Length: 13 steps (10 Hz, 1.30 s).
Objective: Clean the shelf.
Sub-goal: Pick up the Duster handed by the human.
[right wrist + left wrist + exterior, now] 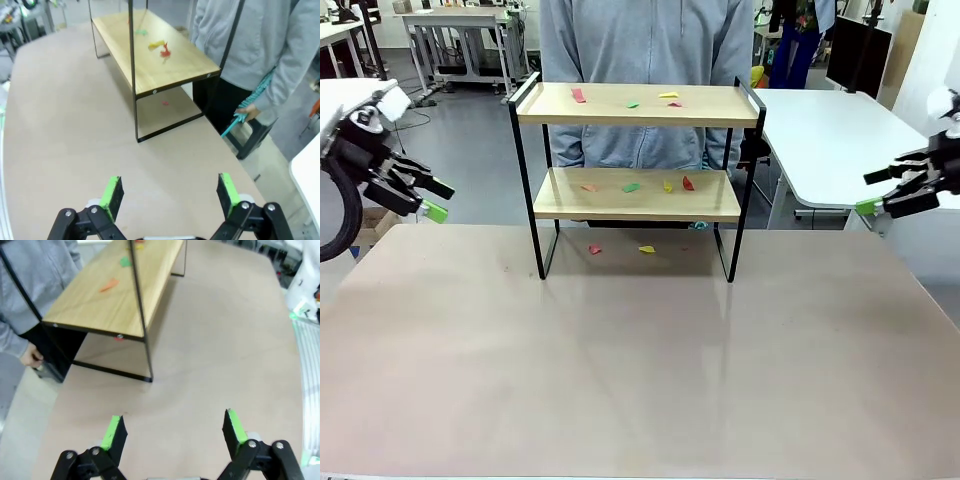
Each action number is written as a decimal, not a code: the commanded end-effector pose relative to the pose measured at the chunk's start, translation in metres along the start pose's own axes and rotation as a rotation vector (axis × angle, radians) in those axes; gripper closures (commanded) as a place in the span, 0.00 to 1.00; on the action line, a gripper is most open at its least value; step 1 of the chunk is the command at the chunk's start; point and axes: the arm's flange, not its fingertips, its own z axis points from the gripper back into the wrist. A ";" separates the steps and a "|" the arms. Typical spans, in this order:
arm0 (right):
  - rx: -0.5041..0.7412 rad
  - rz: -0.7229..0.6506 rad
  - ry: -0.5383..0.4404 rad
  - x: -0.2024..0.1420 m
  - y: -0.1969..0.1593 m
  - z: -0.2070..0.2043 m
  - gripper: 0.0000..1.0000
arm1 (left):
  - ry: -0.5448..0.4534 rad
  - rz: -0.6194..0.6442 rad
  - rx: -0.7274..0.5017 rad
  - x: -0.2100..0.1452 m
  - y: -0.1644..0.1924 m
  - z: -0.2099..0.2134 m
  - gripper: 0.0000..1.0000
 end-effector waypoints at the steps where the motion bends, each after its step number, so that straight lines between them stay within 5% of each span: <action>1: 0.091 0.008 -0.123 -0.035 -0.055 0.001 0.00 | -0.158 0.025 -0.107 -0.033 0.062 0.015 0.00; 3: 0.178 -0.038 -0.234 -0.066 -0.089 0.003 0.00 | -0.264 -0.004 -0.147 -0.058 0.091 0.017 0.00; 7: 0.151 0.002 -0.413 -0.120 -0.125 0.000 0.00 | -0.493 -0.212 -0.190 -0.105 0.122 0.022 0.00; 13: 0.120 -0.020 -0.476 -0.136 -0.142 0.002 0.00 | -0.625 -0.256 -0.142 -0.125 0.136 0.017 0.00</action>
